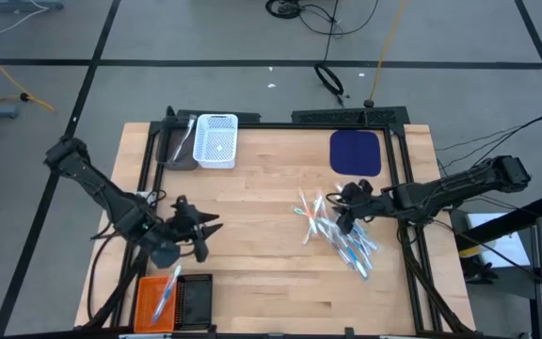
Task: Pick & Place Toothbrushes
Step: Put the blue toothbrush into the orange bin
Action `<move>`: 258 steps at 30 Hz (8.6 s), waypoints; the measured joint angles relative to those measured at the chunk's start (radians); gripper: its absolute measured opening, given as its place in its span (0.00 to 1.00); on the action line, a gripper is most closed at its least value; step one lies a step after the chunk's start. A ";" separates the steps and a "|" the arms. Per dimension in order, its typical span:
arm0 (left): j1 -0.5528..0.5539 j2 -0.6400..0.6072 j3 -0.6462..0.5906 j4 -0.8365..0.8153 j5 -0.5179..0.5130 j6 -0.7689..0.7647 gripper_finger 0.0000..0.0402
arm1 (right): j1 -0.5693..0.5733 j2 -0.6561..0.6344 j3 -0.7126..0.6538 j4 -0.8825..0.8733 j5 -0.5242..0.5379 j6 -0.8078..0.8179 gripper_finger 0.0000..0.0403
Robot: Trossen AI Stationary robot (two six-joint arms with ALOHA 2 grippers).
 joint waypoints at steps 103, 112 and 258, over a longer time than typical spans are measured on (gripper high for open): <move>0.352 0.419 0.000 1.058 0.383 0.621 0.32 | 0.182 0.167 0.084 1.078 0.050 -0.671 0.00; 0.368 0.479 0.000 1.242 0.392 0.705 0.47 | 0.185 0.167 0.084 1.091 0.026 -0.679 0.00; -0.153 0.319 0.243 -0.227 0.413 -0.517 0.05 | 0.186 0.027 0.060 0.776 0.027 -0.604 0.40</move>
